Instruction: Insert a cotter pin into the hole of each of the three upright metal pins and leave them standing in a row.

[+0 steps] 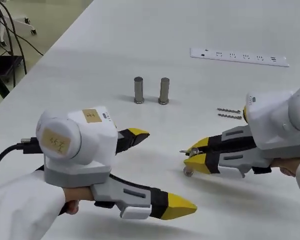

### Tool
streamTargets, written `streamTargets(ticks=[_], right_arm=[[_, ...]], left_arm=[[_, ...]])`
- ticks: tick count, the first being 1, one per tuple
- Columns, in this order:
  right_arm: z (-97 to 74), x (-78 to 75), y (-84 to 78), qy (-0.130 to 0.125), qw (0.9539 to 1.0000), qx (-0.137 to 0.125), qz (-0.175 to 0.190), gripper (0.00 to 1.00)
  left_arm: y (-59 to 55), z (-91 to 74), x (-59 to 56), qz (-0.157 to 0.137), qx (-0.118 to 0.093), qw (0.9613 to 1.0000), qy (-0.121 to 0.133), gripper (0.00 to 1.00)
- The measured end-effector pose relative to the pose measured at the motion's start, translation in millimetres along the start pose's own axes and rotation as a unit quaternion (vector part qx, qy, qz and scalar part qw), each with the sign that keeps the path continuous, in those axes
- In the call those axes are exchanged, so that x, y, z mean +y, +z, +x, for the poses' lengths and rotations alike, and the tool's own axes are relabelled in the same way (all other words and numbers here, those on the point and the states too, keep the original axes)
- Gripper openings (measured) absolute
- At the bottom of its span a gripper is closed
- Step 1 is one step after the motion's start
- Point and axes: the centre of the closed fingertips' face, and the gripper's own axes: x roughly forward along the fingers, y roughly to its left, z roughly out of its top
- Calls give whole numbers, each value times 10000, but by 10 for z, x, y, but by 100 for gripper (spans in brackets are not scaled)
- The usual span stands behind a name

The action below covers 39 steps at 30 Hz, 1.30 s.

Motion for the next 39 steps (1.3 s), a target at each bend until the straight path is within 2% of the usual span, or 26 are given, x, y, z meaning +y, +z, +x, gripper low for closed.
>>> streamTargets(ticks=[9,13,23,26,34,39], right_arm=[[-139,-320,11,-289,9996,-14,22,4],[-152,-390,-24,-316,9995,54,-64,4],[-110,-424,-95,-236,9996,141,-99,4],[-102,-430,-102,-214,9997,141,-59,4],[-80,-426,-97,-192,9997,106,-52,4],[-74,-411,-93,-159,9998,50,-116,4]], left_arm=[[4,13,-10,-88,-19,10000,21,97],[-4,13,-3,-97,0,9999,35,97],[-14,27,0,-165,25,9998,47,97],[2,34,-18,-349,-25,9994,6,97],[22,31,-7,-316,-42,9995,41,97],[84,25,-22,-471,-183,9987,11,96]])
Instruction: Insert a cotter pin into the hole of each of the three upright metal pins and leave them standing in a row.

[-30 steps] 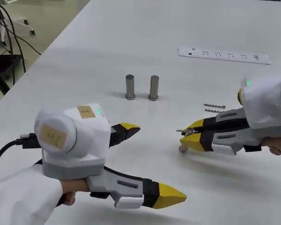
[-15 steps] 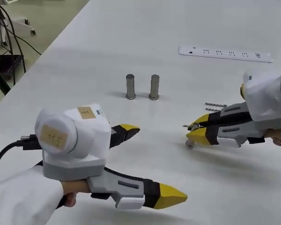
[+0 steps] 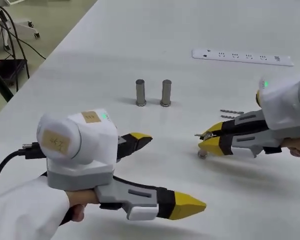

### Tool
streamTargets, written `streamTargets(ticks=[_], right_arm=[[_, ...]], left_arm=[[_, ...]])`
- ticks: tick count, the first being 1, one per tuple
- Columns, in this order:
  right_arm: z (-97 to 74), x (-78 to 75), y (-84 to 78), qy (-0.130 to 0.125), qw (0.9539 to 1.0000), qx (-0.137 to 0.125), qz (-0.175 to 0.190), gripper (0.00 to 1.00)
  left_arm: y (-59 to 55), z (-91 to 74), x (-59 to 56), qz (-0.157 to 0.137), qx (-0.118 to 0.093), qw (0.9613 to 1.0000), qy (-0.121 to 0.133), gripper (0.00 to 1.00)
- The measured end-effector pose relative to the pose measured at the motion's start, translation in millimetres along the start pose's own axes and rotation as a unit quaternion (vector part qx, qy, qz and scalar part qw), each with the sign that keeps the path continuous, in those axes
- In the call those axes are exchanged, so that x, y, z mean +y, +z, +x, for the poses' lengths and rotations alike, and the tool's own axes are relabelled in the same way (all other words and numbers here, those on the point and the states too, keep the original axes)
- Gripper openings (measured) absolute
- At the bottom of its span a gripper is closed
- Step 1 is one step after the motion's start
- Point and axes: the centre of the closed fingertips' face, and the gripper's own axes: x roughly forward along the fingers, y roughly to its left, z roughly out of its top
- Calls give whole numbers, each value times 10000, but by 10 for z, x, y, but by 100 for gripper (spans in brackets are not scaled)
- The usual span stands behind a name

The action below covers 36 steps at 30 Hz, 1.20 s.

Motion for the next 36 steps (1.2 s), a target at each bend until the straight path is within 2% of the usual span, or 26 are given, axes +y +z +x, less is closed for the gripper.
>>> streamTargets(ticks=[6,11,14,23,26,29,32,36], right_arm=[[-2,7,16,-37,10000,-87,-24,6],[-17,-4,41,-99,9999,-136,-35,17],[-43,-2,50,-131,9998,-138,-45,19],[-105,5,123,-214,9995,-236,32,28],[-138,-7,229,-205,9993,-327,-5,33],[-166,-40,329,-189,9992,-328,-122,29],[-187,-118,448,-208,9989,-369,-220,33],[-194,-254,568,-237,9984,-331,-395,32]], left_arm=[[-1,3,-7,-23,4,10000,18,96],[-53,-9,-7,-21,84,10000,31,96],[-86,-15,-3,7,145,9999,38,96],[-49,-36,-12,11,73,10000,45,96],[-50,-45,-14,1,75,10000,44,96],[-62,-53,-14,-10,91,10000,37,96],[-59,-57,-22,-9,73,10000,23,96],[-24,-65,-40,-29,27,10000,15,96]])
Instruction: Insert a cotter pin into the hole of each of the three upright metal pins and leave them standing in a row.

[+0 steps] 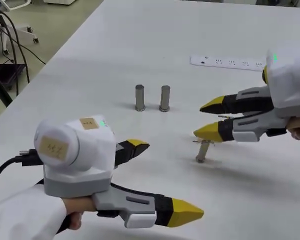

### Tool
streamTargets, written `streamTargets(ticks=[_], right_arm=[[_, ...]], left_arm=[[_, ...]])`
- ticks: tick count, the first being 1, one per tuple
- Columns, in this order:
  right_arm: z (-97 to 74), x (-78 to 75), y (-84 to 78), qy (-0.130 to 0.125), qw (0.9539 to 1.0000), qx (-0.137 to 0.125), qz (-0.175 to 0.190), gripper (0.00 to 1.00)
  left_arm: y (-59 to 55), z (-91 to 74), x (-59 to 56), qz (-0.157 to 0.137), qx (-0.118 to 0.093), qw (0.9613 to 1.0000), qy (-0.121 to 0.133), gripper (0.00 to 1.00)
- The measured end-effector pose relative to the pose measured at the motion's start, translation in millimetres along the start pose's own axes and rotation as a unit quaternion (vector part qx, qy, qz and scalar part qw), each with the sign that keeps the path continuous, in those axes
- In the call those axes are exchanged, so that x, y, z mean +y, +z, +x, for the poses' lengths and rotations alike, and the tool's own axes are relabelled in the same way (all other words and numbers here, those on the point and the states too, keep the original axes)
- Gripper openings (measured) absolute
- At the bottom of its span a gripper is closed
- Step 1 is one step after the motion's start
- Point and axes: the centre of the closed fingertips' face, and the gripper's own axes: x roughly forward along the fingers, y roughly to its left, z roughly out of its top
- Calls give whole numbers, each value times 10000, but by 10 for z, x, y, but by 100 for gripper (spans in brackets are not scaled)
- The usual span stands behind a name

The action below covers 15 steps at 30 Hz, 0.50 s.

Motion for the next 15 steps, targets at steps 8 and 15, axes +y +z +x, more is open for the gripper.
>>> streamTargets(ticks=[8,15], right_arm=[[107,-366,171,-95,9999,-61,-31,36],[286,-657,230,-160,9998,-105,64,39]], left_arm=[[32,-42,-11,3,-10,10000,49,98],[39,-80,-30,-54,14,9999,111,99]])
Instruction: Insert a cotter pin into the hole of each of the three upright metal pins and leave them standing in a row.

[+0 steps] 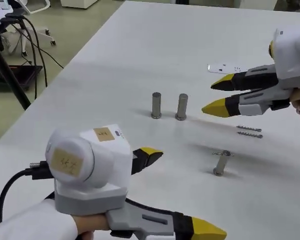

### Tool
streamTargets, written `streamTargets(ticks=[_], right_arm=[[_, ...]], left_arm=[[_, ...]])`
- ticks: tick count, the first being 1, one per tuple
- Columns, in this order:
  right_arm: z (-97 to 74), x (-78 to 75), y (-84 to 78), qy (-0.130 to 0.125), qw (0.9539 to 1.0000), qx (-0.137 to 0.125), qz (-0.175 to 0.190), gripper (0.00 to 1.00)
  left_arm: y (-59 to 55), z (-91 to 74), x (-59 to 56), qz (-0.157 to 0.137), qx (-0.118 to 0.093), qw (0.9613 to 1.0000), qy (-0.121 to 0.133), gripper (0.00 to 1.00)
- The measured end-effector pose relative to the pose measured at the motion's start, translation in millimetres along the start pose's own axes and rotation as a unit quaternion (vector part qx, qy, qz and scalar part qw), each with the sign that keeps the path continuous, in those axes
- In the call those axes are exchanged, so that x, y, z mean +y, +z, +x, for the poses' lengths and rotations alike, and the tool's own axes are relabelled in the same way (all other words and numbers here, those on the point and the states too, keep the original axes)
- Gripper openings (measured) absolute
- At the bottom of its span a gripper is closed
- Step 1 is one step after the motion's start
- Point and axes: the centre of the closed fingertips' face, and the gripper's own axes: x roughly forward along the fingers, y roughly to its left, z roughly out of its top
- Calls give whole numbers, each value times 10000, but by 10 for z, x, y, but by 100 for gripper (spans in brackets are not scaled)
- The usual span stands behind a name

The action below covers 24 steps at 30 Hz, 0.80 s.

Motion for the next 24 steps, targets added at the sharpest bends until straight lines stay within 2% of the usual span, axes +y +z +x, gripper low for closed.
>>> streamTargets(ticks=[2,8,15,18,21,24], right_arm=[[54,-74,-15,14,10000,-17,86,42],[225,-159,-52,82,9999,49,131,40],[421,-191,-108,115,9997,96,190,38],[538,-242,-121,203,9984,-91,518,36],[607,-303,-160,134,9983,-71,565,35],[667,-289,-192,210,9975,-91,664,34]], left_arm=[[4,-14,-11,59,53,10000,14,99],[42,-46,-17,72,59,9999,58,99],[106,-93,-22,121,18,9999,91,99],[116,-101,-7,137,25,9998,106,99],[125,-112,12,131,28,9998,126,99],[151,-127,11,121,1,9999,121,99]])
